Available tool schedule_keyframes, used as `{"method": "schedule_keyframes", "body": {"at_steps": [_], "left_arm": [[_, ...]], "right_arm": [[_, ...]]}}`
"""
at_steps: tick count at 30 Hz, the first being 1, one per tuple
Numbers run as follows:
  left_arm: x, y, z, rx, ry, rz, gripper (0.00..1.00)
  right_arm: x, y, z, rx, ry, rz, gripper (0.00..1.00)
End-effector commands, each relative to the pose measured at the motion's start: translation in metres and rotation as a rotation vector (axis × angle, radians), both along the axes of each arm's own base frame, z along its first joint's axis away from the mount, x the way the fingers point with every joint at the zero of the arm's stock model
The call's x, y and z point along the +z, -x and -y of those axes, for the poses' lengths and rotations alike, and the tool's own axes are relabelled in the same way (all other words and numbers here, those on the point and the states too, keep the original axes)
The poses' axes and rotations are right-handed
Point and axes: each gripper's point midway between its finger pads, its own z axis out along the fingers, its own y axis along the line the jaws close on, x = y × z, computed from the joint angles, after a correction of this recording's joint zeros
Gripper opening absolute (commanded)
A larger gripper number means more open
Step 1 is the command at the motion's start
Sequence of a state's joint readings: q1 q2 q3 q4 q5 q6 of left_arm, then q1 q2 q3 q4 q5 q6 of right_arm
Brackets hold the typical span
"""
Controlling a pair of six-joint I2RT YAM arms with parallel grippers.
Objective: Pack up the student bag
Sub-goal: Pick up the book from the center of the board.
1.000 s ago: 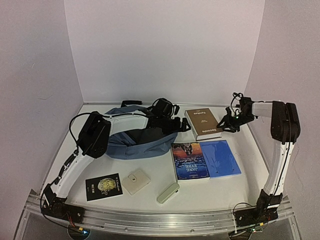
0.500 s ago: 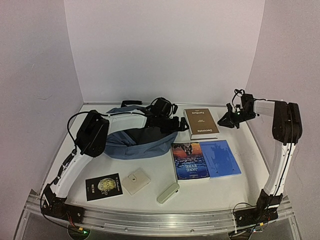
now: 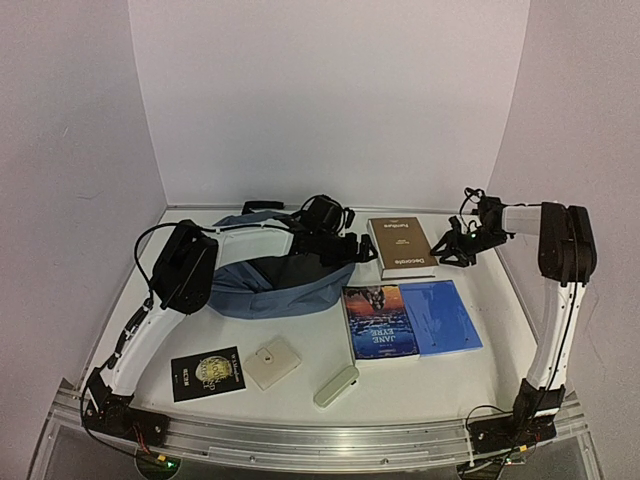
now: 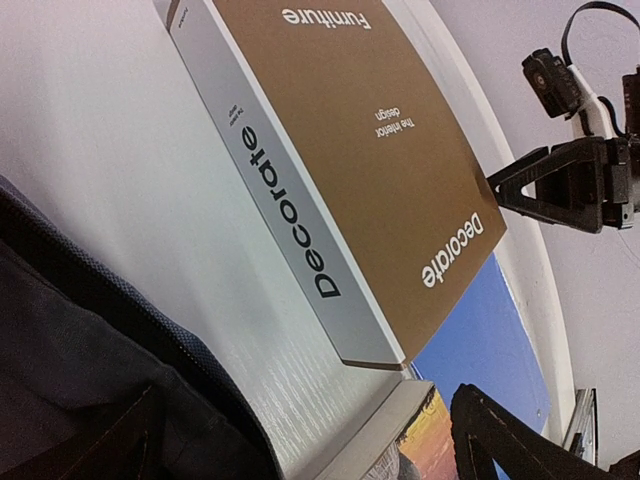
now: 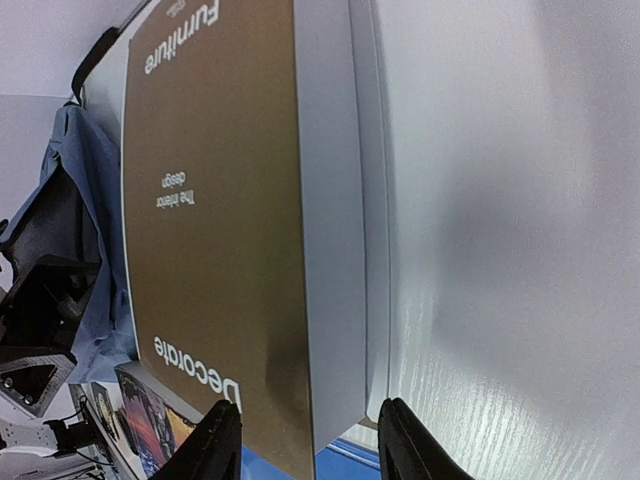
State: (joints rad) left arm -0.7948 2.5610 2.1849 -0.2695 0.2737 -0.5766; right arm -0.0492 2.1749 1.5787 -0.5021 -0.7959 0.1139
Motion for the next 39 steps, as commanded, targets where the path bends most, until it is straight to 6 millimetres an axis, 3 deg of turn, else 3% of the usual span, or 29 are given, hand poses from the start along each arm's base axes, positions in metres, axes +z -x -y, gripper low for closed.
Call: {"method": "schedule_keyframes", "body": {"at_steps": [1, 11, 15, 22, 27, 29, 31, 33, 35, 39], "left_arm": [[0.042, -0.007, -0.002, 0.013, 0.042, 0.059, 1.0], [0.044, -0.007, -0.002, 0.015, 0.045, 0.061, 1.0], [0.046, -0.007, -0.003, 0.018, 0.046, 0.064, 1.0], [0.041, -0.007, -0.002, 0.016, 0.047, 0.057, 1.0], [0.035, -0.007, -0.003, 0.019, 0.039, 0.048, 1.0], [0.034, -0.008, -0.004, 0.021, 0.038, 0.047, 1.0], [0.034, -0.008, -0.004, 0.021, 0.041, 0.045, 1.0], [0.036, -0.008, -0.003, 0.02, 0.043, 0.046, 1.0], [0.039, -0.008, -0.004, 0.019, 0.043, 0.05, 1.0], [0.054, -0.008, -0.009, 0.024, 0.04, 0.075, 1.0]], "right_arm": [[-0.003, 0.004, -0.011, 0.048, -0.049, -0.009, 0.45], [0.031, 0.001, -0.025, 0.067, -0.15, 0.024, 0.14], [0.028, -0.001, -0.024, 0.059, -0.145, 0.018, 0.2], [-0.004, 0.007, -0.03, 0.072, -0.146, -0.05, 0.26], [0.002, 0.012, -0.045, 0.116, -0.184, -0.045, 0.26], [0.004, 0.015, -0.061, 0.151, -0.193, -0.043, 0.24], [0.006, 0.015, -0.065, 0.155, -0.198, -0.042, 0.13], [0.012, 0.012, -0.065, 0.152, -0.192, -0.029, 0.01], [0.022, 0.011, -0.062, 0.146, -0.183, -0.008, 0.0], [0.06, 0.012, -0.064, 0.144, -0.205, 0.048, 0.0]]}}
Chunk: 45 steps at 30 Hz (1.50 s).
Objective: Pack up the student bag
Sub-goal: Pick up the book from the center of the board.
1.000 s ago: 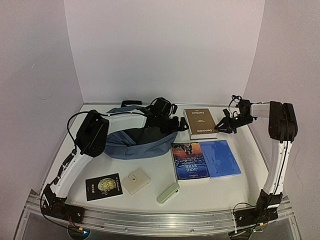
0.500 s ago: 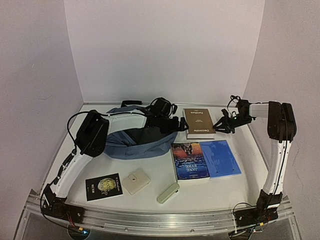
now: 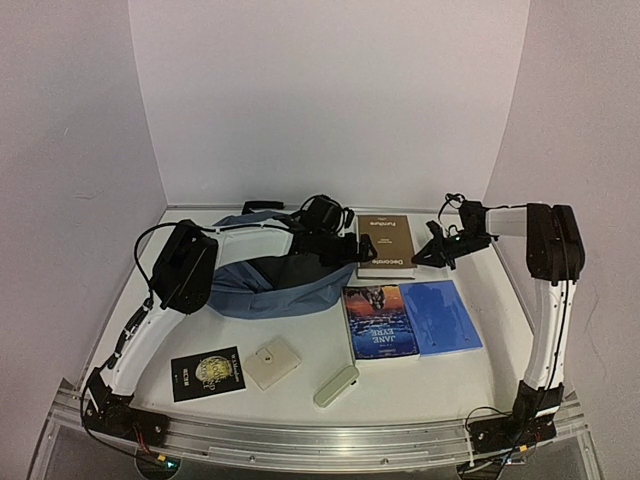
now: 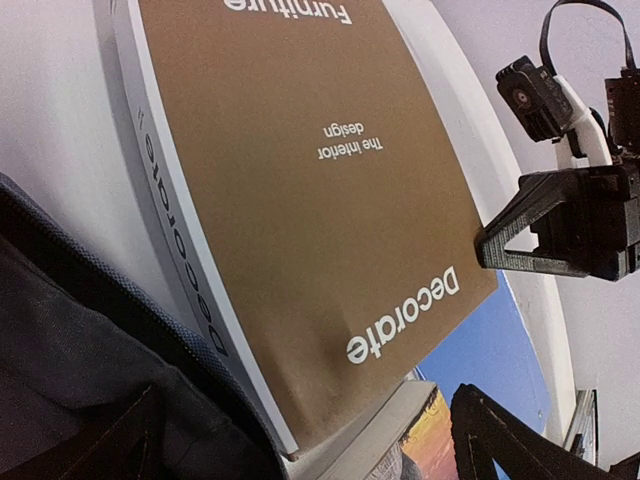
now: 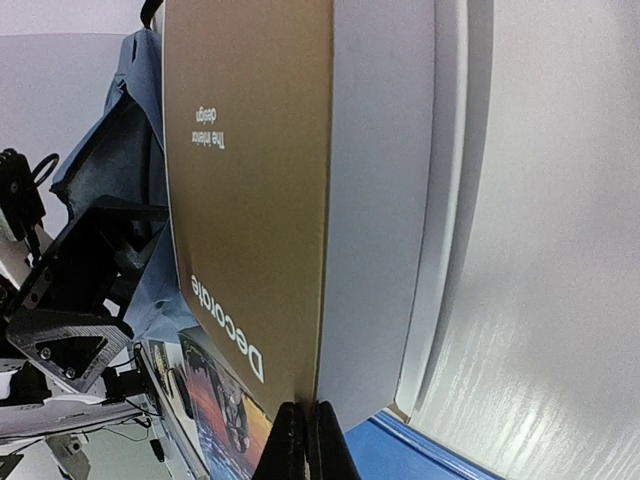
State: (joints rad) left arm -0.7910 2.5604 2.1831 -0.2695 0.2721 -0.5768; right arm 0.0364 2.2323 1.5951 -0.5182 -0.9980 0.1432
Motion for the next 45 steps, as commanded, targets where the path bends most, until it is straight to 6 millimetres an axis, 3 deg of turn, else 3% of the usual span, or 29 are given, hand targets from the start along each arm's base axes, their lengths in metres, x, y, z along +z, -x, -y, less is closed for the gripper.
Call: {"method": "schedule_keyframes", "body": {"at_steps": [1, 6, 11, 17, 22, 28, 33, 39, 45], "left_arm": [[0.059, -0.006, -0.009, 0.022, 0.04, 0.081, 1.0], [0.091, -0.007, -0.03, 0.055, 0.053, 0.125, 1.0], [0.142, -0.004, -0.059, 0.084, 0.134, 0.171, 1.0], [0.189, 0.018, -0.072, 0.006, 0.323, 0.177, 1.0], [0.203, 0.033, -0.068, -0.053, 0.438, 0.142, 1.0], [0.203, 0.041, -0.075, -0.039, 0.469, 0.143, 1.0], [0.212, 0.056, -0.081, -0.07, 0.531, 0.164, 1.0], [0.24, 0.083, -0.091, -0.149, 0.615, 0.23, 0.98], [0.255, 0.102, -0.097, -0.221, 0.668, 0.274, 0.83]], "right_arm": [[0.07, -0.008, 0.0, -0.009, -0.035, 0.131, 0.0], [0.117, -0.003, -0.005, -0.002, -0.09, 0.196, 0.0], [0.156, 0.009, -0.008, 0.017, -0.13, 0.262, 0.0], [0.19, 0.033, -0.023, 0.078, -0.198, 0.311, 0.0], [0.221, 0.064, -0.05, 0.173, -0.232, 0.389, 0.0], [0.25, 0.102, -0.08, 0.274, -0.256, 0.463, 0.0], [0.259, 0.118, -0.098, 0.326, -0.269, 0.476, 0.0], [0.246, 0.12, -0.109, 0.351, -0.272, 0.441, 0.0], [0.245, 0.133, -0.125, 0.407, -0.305, 0.422, 0.0]]}}
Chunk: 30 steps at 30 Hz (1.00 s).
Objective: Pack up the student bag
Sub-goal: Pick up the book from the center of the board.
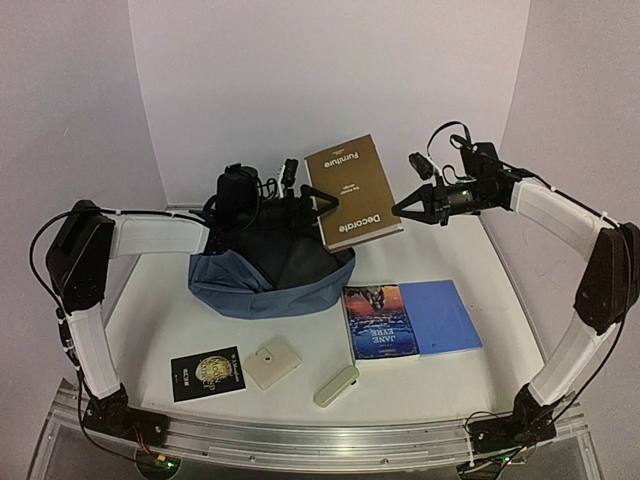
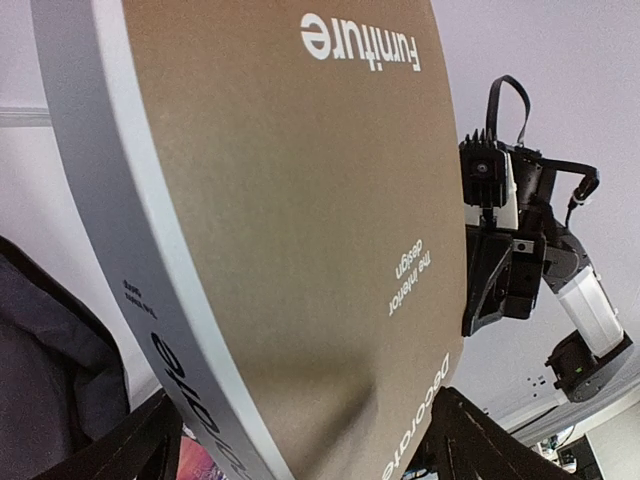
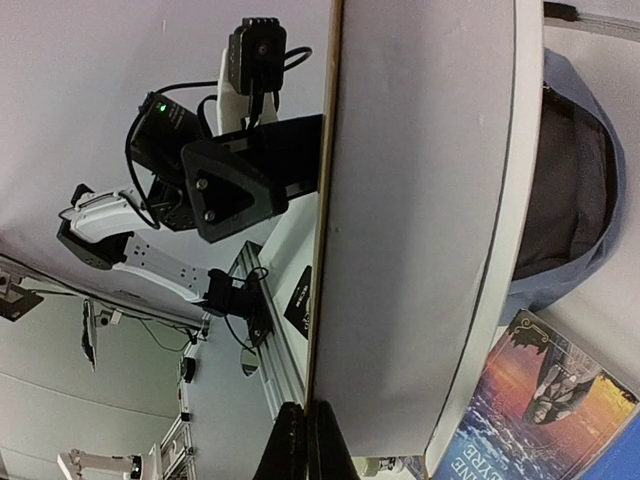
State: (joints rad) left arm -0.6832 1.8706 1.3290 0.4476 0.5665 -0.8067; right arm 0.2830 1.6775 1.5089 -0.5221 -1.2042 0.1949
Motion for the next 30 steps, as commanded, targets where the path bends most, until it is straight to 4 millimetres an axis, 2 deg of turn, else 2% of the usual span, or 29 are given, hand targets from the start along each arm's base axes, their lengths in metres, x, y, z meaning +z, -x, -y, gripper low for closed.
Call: {"method": "schedule_keyframes", "body": {"at_steps": [1, 7, 10, 11, 14, 17, 19, 22, 25, 30], "left_arm": [[0.067, 0.032, -0.004, -0.097, 0.149, 0.173, 0.79], [0.078, 0.044, -0.011, -0.115, 0.189, 0.229, 0.55], [0.083, 0.05, -0.013, -0.132, 0.208, 0.256, 0.5], [0.086, 0.052, -0.013, -0.14, 0.217, 0.266, 0.52], [0.092, 0.06, -0.014, -0.171, 0.241, 0.286, 0.72], [0.094, 0.063, -0.015, -0.176, 0.256, 0.295, 0.85], [0.093, 0.063, -0.015, -0.174, 0.257, 0.294, 0.89], [0.095, 0.063, -0.013, -0.191, 0.269, 0.286, 0.89], [0.101, 0.068, -0.012, -0.229, 0.306, 0.287, 0.83], [0.107, 0.077, -0.017, -0.249, 0.323, 0.306, 0.56]], "right_arm": [[0.011, 0.013, -0.016, 0.084, -0.045, 0.039, 0.0], [0.013, 0.013, -0.018, 0.094, -0.055, 0.031, 0.0], [0.012, 0.013, -0.019, 0.097, -0.059, 0.019, 0.0], [0.012, 0.012, -0.019, 0.098, -0.059, 0.018, 0.0], [0.012, 0.013, -0.02, 0.107, -0.068, 0.009, 0.0], [0.02, 0.019, -0.021, 0.14, -0.1, 0.0, 0.0], [0.027, 0.026, -0.023, 0.163, -0.119, 0.004, 0.0], [0.035, 0.035, -0.026, 0.19, -0.135, 0.011, 0.0], [0.036, 0.035, -0.027, 0.193, -0.135, 0.009, 0.0], [0.026, 0.023, -0.028, 0.145, -0.095, 0.009, 0.01]]}}
